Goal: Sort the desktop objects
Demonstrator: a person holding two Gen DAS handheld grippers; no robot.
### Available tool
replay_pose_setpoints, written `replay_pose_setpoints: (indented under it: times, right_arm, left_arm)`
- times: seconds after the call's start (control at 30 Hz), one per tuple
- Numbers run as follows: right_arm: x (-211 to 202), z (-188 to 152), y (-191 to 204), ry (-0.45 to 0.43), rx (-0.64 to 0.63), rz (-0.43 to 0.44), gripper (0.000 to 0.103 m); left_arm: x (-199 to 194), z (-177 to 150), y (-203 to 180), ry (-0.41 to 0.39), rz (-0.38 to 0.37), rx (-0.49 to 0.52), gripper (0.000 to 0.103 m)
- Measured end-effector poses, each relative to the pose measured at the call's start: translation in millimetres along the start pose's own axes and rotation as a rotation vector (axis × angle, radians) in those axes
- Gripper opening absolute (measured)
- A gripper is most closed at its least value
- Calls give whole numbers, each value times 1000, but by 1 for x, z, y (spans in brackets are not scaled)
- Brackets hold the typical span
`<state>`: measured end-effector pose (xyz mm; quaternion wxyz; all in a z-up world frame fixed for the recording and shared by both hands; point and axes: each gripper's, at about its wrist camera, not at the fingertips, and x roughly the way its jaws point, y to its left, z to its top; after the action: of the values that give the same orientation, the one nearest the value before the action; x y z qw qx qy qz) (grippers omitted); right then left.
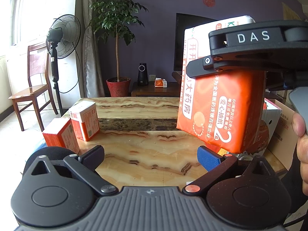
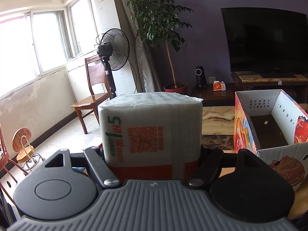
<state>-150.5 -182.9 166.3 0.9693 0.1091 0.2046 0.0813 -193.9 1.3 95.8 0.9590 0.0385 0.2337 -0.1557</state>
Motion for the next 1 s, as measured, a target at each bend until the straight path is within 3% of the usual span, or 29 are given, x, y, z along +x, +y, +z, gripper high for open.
replay_pose_setpoints:
  times: [1.0]
  right_arm:
    - [-1, -2, 2, 19, -5, 10, 77]
  left_arm:
    - [-2, 1, -2, 4, 3, 3, 102]
